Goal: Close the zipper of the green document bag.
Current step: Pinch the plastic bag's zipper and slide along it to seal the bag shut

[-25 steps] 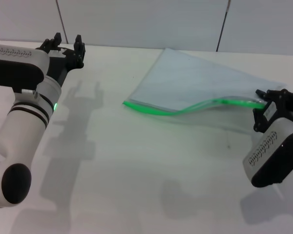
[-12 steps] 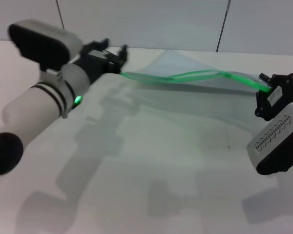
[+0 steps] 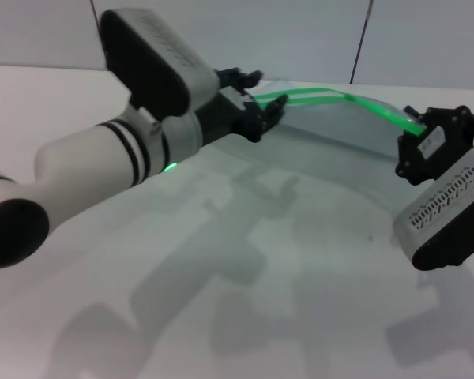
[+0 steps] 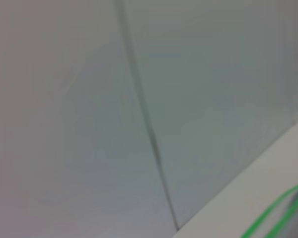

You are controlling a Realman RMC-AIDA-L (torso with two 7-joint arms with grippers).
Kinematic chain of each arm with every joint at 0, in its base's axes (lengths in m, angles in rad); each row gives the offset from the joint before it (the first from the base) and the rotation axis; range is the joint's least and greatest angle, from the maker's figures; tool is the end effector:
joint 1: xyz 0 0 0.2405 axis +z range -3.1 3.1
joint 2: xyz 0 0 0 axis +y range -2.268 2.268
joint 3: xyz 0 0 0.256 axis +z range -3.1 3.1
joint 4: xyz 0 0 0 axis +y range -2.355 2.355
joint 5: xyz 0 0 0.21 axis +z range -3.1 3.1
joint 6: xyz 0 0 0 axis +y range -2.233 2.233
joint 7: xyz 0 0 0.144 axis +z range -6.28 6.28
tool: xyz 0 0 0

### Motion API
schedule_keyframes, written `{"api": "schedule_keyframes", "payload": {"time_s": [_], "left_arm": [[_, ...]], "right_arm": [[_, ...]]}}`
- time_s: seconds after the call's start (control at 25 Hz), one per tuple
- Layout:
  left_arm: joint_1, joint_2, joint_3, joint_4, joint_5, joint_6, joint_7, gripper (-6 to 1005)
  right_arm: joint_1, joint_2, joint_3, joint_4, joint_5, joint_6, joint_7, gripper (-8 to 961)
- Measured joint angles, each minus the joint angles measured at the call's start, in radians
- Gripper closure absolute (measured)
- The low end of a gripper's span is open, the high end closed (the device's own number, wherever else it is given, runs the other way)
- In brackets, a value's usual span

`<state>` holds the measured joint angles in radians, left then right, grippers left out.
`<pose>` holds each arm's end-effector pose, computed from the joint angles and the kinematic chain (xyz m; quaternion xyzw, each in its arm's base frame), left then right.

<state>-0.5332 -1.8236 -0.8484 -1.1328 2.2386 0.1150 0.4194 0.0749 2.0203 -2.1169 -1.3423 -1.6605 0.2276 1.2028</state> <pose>-0.1586 0.3859 -0.0567 -0.8942 -0.0994 -0.1598 0.4061 0.2106 0.3256 -0.0390 -0.8232 -0.0503 -0.0220 0.5651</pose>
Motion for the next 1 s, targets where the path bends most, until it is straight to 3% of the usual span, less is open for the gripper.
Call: {"api": "schedule_keyframes", "payload": {"time_s": [0.16, 0.64, 1.0], "left_arm": [[0.014, -0.008, -0.042, -0.065, 0.004, -0.084, 0.123, 510], [0.084, -0.068, -0.187, -0.226, 0.006, -0.336, 0.495, 515], [0.112, -0.097, -0.232, -0.257, 0.007, -0.401, 0.672, 518]], "right_arm": [[0.007, 0.0, -0.002, -0.01, 0.014, -0.022, 0.001, 904], [0.002, 0.0, -0.009, -0.042, 0.067, -0.061, -0.003, 905], [0.005, 0.0, -0.02, -0.043, 0.068, -0.056, -0.004, 905]]}}
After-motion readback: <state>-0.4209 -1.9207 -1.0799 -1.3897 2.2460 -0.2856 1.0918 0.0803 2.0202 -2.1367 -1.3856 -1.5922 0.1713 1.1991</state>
